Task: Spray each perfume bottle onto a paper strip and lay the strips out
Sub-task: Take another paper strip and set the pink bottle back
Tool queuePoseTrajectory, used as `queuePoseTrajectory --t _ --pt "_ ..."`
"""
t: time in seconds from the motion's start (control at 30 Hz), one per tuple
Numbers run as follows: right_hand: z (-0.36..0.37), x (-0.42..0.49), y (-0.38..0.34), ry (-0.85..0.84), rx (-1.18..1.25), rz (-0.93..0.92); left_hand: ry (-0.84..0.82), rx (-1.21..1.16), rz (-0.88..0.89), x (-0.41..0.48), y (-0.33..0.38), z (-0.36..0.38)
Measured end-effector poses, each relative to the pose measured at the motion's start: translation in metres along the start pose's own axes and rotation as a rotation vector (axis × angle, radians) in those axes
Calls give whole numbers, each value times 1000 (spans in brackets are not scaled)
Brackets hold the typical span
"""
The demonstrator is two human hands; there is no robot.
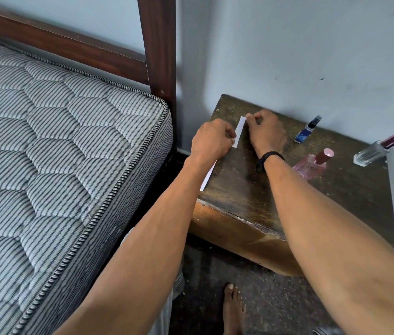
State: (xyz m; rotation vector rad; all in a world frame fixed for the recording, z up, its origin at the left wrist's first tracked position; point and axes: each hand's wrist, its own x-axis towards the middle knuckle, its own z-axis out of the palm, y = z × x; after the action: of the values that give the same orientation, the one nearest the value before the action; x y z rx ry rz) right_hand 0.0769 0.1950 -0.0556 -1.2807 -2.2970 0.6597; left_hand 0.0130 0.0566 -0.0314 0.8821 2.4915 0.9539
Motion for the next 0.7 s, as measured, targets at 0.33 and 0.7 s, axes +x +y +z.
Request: queuePoseTrajectory --t 0.33,0.7 --pt "-5 -7 1 12 187 15 3 -93 4 0 4 -10" --pt "-41 -105 12 -224 520 57 19 -211 40 2 11 -18"
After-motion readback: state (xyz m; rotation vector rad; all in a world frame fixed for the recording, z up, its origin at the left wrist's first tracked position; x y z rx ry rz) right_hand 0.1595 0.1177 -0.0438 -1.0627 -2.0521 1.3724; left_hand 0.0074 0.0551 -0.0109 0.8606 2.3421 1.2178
